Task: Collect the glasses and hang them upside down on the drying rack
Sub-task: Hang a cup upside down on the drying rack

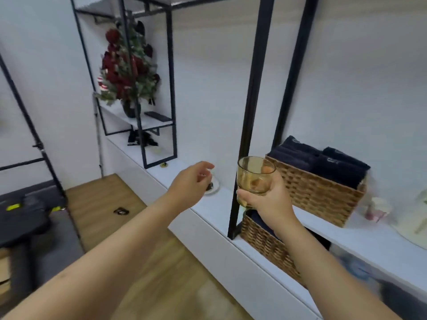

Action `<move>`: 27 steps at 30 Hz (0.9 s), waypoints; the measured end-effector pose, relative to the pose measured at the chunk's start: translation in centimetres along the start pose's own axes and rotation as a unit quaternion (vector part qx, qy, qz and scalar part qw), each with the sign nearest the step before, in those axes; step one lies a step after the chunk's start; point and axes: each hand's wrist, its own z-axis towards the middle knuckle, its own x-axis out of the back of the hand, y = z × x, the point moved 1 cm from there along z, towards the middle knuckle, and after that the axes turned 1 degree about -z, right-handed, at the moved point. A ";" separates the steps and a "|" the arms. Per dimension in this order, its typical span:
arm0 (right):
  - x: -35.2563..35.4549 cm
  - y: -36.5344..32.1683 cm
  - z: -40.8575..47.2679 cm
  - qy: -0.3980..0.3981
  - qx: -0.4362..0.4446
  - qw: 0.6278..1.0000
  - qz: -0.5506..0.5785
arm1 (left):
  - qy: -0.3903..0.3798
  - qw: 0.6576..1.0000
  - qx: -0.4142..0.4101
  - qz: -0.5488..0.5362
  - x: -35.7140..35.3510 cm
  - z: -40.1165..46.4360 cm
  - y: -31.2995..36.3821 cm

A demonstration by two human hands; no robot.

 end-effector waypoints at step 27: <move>-29.8 11.0 36.2 0.002 -0.074 0.997 0.025 | 0.006 0.998 0.046 0.039 12.6 33.8 -27.3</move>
